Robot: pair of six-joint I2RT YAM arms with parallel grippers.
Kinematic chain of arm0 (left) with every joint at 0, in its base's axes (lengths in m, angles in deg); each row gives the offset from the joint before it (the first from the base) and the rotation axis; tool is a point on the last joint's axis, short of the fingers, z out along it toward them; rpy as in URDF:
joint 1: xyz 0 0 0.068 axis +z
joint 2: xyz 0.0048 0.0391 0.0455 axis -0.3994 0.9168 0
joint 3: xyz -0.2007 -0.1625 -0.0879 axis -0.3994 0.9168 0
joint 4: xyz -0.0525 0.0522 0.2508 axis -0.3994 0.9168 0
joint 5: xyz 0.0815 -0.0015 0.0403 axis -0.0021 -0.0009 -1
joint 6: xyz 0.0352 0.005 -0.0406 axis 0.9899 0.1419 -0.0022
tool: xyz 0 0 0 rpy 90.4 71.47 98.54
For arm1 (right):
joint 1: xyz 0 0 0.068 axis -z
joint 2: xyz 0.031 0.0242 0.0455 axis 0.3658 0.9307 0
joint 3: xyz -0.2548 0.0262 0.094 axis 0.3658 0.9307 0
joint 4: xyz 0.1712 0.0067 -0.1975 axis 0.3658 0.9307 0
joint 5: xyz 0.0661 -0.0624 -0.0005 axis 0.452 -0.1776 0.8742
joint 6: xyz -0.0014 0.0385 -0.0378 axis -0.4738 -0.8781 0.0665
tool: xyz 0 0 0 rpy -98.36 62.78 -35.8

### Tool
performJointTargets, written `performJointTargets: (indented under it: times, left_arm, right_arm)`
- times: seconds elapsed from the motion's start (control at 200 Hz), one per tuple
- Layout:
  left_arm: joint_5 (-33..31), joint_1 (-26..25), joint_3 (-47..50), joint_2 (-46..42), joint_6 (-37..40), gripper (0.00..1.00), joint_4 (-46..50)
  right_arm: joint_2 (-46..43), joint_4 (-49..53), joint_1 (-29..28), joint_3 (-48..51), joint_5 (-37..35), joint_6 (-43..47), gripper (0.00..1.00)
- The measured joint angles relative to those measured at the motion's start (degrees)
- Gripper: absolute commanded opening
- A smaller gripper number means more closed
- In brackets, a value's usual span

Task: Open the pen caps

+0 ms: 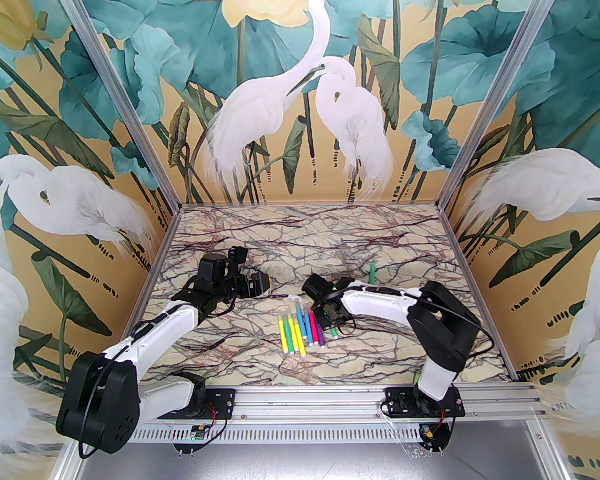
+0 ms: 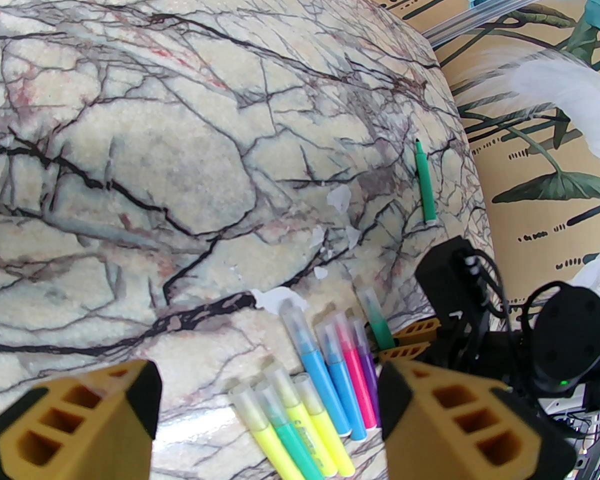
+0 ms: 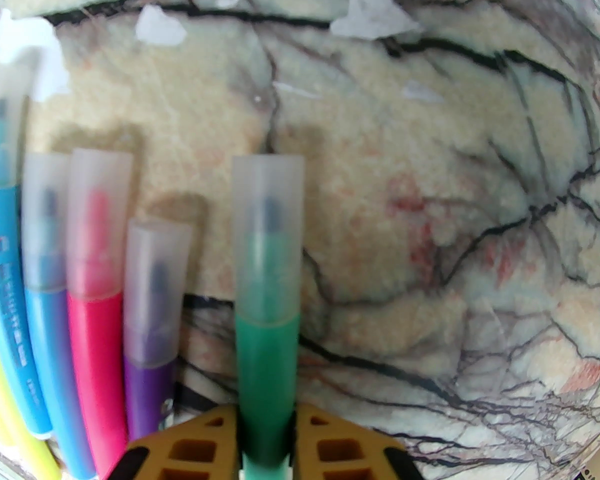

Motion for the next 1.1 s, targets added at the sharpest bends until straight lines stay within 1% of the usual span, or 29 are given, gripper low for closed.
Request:
performJointTargets:
  times: [0.22,0.355,0.54,0.695,0.785,0.905,1.1]
  left_arm:
    - [3.13,-0.04,0.00,0.00,-1.31,0.75,-2.14]
    - [5.86,-0.59,0.00,0.02,-2.01,0.75,-3.41]
    - [10.84,-1.42,0.00,0.02,-3.61,0.75,-6.08]
    - [16.24,-1.99,0.00,0.13,-5.60,0.75,-9.40]
    - [18.75,-3.13,-0.02,0.20,-6.58,0.75,-11.23]
    - [20.74,-4.72,-0.22,0.52,-7.30,0.74,-12.79]
    - [21.88,-6.95,-1.40,2.43,-8.37,0.70,-14.19]
  right_arm:
    - [-7.80,-4.70,0.00,2.10,0.68,0.24,0.16]
    - [-10.91,-7.41,0.00,3.19,1.81,0.68,0.15]
    - [-13.68,-10.91,0.00,4.68,4.13,1.57,0.16]
    - [-16.37,-14.47,0.00,6.16,7.37,2.84,0.16]
    - [-17.66,-16.50,-0.02,6.75,9.20,3.67,0.16]
    - [-18.80,-18.45,-0.37,6.84,10.91,4.79,0.16]
    - [-19.87,-20.52,-1.53,6.84,12.63,6.71,0.16]
